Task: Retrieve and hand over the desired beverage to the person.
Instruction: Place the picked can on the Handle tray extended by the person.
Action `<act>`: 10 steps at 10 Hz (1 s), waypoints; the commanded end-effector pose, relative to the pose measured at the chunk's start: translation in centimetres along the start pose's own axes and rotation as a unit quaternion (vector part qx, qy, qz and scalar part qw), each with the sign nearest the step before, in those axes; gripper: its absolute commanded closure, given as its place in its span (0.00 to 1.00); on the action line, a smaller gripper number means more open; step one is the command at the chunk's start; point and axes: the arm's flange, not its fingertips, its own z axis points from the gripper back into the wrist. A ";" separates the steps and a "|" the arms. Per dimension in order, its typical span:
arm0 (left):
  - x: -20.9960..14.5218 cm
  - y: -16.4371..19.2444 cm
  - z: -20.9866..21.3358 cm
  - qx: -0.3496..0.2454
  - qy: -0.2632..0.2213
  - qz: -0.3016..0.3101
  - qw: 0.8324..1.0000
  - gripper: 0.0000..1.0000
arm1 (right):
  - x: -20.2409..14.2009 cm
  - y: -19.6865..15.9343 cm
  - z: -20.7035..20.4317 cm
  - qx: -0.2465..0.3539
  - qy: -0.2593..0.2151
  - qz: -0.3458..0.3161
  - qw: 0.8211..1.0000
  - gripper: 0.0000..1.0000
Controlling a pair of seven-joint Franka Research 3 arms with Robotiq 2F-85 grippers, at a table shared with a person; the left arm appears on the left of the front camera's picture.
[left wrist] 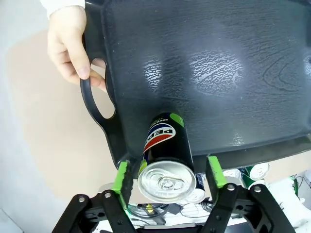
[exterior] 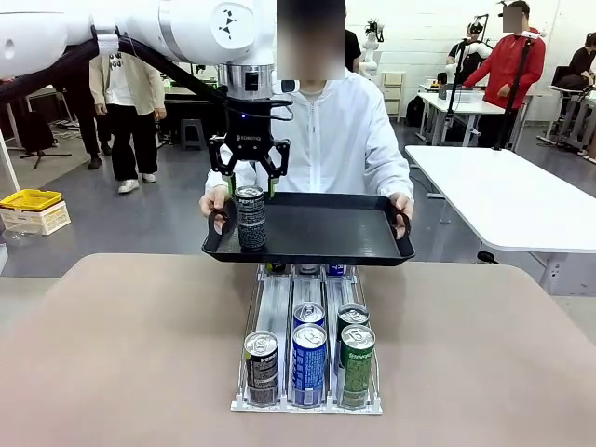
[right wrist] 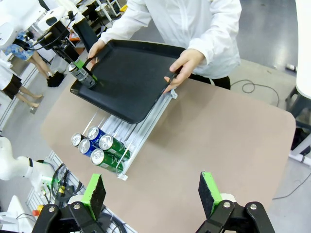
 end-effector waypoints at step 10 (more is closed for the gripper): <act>-5.3 -0.7 6.9 -0.017 0.037 0.004 0.999 0.00 | 0.2 -0.1 -0.1 0.016 -0.007 0.003 1.000 0.00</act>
